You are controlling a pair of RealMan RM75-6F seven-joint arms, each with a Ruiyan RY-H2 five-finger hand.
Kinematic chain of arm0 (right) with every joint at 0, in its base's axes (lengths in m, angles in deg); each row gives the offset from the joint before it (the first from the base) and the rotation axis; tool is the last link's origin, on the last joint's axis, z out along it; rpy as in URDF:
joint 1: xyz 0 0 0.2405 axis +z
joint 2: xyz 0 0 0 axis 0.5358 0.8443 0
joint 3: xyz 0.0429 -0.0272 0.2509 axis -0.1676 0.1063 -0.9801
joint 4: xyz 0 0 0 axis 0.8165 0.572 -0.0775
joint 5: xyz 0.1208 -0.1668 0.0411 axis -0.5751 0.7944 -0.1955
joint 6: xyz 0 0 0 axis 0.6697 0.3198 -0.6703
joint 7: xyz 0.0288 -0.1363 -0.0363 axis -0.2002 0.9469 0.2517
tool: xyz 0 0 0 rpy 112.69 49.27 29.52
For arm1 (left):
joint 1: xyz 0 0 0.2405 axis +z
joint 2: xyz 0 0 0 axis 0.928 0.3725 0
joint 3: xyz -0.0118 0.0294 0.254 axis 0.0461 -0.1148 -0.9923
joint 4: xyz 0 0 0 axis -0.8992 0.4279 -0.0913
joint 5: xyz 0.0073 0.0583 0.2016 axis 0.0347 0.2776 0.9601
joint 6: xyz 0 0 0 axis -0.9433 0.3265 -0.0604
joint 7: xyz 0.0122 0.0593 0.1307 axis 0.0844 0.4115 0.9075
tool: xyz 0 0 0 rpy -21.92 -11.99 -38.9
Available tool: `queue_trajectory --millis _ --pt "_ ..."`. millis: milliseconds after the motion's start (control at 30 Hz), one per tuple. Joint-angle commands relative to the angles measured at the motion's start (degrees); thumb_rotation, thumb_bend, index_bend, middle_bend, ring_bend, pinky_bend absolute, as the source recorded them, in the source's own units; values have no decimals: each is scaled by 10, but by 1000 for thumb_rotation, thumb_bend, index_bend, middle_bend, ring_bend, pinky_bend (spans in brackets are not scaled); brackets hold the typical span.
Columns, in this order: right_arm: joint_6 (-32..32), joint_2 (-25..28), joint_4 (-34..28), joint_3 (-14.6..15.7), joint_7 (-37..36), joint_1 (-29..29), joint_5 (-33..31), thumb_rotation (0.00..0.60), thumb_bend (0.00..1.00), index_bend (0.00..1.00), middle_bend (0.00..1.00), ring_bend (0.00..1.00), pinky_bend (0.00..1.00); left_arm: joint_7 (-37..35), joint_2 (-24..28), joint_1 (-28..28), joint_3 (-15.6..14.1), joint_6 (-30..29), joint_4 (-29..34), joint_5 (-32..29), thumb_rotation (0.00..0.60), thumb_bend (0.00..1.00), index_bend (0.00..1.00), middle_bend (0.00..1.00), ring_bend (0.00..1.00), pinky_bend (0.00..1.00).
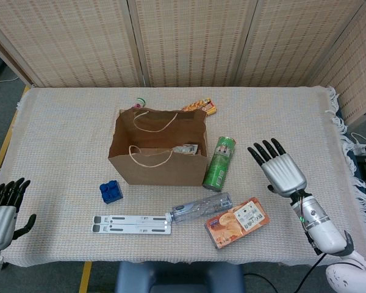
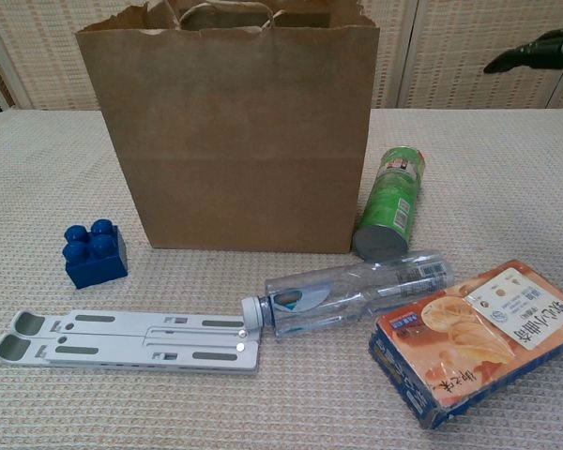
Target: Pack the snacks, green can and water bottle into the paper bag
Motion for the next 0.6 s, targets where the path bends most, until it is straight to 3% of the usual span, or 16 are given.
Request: queue_trajectory --millis 33,400,600 --pt "-43 -43 27 0 47 22 -3 600 0 0 0 0 26 -1 0 0 0 1 0 0 600 360 0 0 0 0" --pt "-85 -161 73 -41 169 98 -103 600 0 0 1 0 25 -19 4 -2 -2 5 -5 4 600 359 0 0 0 0" --pt "-111 -185 86 -32 220 134 -172 600 0 0 1 0 25 -28 6 -2 -2 7 -7 4 600 360 0 0 0 0"
